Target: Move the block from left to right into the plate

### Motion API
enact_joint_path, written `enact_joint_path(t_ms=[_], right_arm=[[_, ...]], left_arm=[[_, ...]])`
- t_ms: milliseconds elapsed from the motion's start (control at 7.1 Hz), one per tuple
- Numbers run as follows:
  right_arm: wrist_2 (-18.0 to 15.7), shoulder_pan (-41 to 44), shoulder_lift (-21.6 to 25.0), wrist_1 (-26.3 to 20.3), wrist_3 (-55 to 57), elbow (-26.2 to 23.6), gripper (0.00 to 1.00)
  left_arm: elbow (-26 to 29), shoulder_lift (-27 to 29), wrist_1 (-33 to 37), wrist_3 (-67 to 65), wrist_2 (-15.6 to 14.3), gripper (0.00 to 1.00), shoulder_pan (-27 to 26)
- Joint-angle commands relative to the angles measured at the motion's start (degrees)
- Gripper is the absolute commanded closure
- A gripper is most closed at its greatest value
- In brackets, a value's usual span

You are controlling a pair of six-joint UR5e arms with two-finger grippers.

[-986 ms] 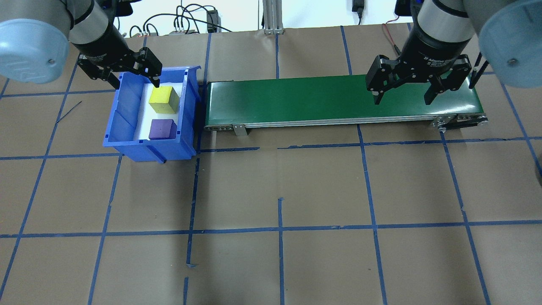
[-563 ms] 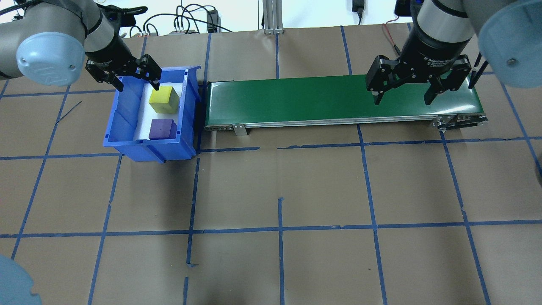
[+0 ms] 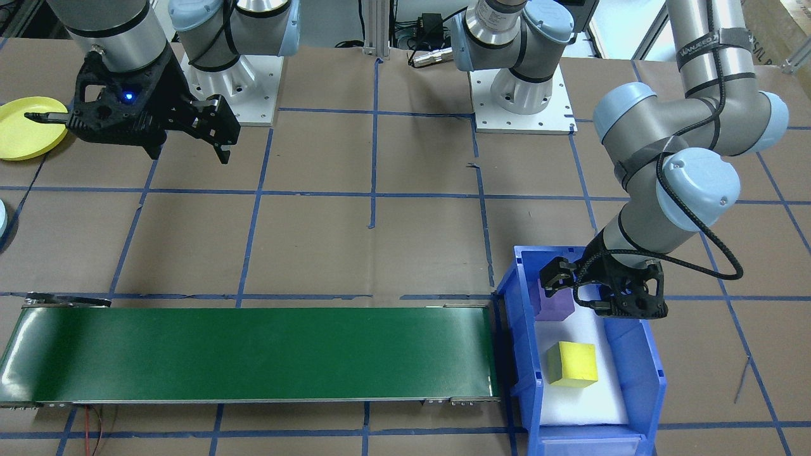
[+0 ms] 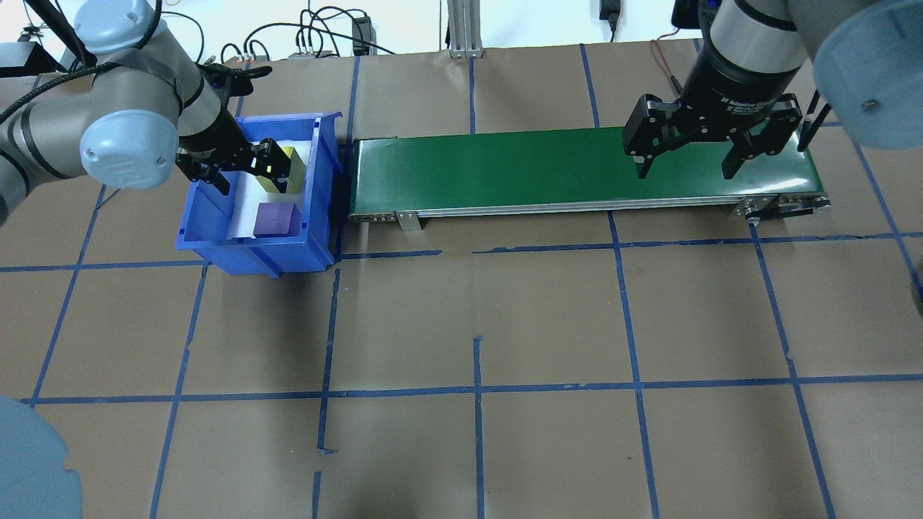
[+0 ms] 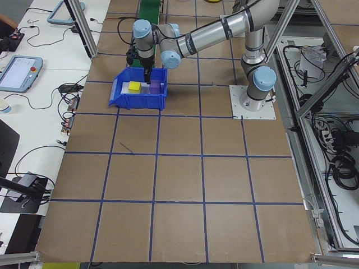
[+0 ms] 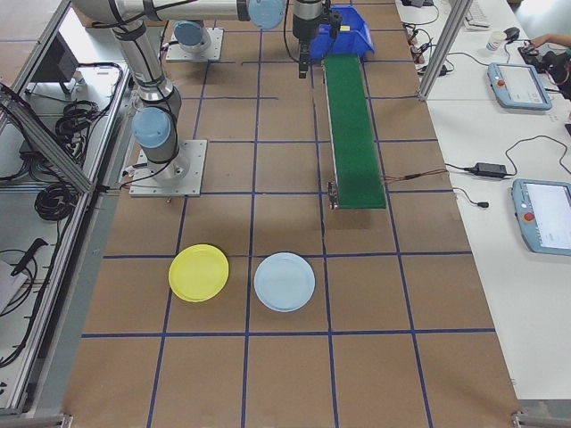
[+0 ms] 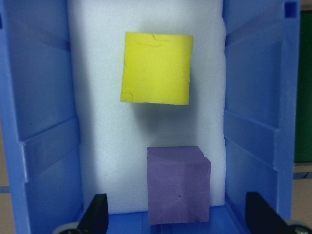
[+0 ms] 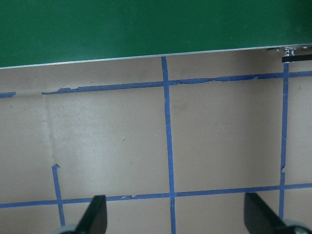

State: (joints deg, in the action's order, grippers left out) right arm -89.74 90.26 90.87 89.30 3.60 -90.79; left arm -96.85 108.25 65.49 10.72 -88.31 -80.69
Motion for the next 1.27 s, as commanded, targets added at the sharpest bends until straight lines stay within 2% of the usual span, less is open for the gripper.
enact_joint_path(t_ms=[0,282,1127], right_arm=[[0.0,0.0,0.0,0.0,0.01,-0.01,0.0],[0.0,0.0,0.0,0.0,0.01,-0.01,0.0],[-0.09,0.0,0.0,0.09,-0.08,-0.09,0.0]], left_arm=[[-1.06,0.56,-0.81,0.0,0.16,0.07,0.0],[-1.15,1.35,-0.81,-0.09,0.42,0.14,0.0],[-2.73,2.84,-1.16,-0.26,0.77,0.14,0.01]])
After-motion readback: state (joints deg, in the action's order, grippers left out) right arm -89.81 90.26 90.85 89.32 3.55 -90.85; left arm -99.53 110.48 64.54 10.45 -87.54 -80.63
